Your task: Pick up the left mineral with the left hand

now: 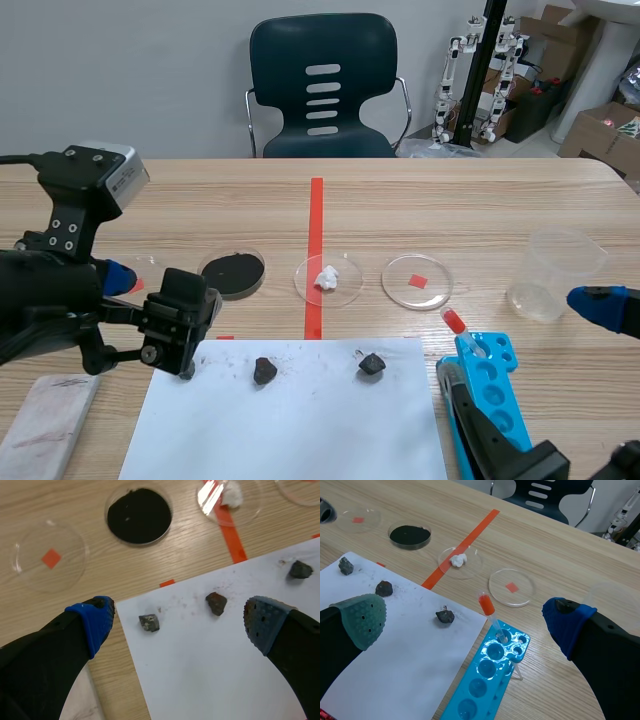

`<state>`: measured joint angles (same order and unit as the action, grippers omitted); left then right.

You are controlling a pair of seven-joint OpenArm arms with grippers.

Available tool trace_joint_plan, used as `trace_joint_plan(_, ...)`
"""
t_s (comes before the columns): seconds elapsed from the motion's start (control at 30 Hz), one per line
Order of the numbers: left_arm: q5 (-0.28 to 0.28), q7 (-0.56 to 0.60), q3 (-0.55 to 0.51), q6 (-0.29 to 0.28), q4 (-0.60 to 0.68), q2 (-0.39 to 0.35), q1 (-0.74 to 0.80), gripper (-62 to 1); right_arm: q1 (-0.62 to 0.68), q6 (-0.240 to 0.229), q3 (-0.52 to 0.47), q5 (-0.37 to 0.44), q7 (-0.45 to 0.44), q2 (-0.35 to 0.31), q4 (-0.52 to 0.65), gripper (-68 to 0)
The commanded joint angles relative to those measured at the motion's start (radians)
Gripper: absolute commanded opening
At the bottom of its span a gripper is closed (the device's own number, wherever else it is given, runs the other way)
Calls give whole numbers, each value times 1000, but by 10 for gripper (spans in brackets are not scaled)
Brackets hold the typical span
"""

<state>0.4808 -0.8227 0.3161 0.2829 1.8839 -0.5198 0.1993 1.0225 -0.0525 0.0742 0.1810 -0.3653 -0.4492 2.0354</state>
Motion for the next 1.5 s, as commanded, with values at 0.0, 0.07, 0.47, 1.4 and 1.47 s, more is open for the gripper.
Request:
trace_joint_plan(0.0,3,-47,7,17,-19,11,-36,-67,-9,0,-2,6,-15,-8,5,4)
trace_joint_plan(0.07,3,-119,29,58,-55,24,-89,-67,-9,0,-2,6,-15,-8,5,4)
trace_joint_plan(0.47,6,-304,129,120,-311,93,-287,-67,-9,0,-2,6,-15,-8,5,4)
trace_joint_plan(1.4,-60,-266,151,142,-587,232,-385,-74,-9,0,-2,6,-15,-8,5,4)
trace_joint_plan(1.47,-62,-266,151,142,-598,234,-385,-74,-9,0,-2,6,-15,-8,5,4)
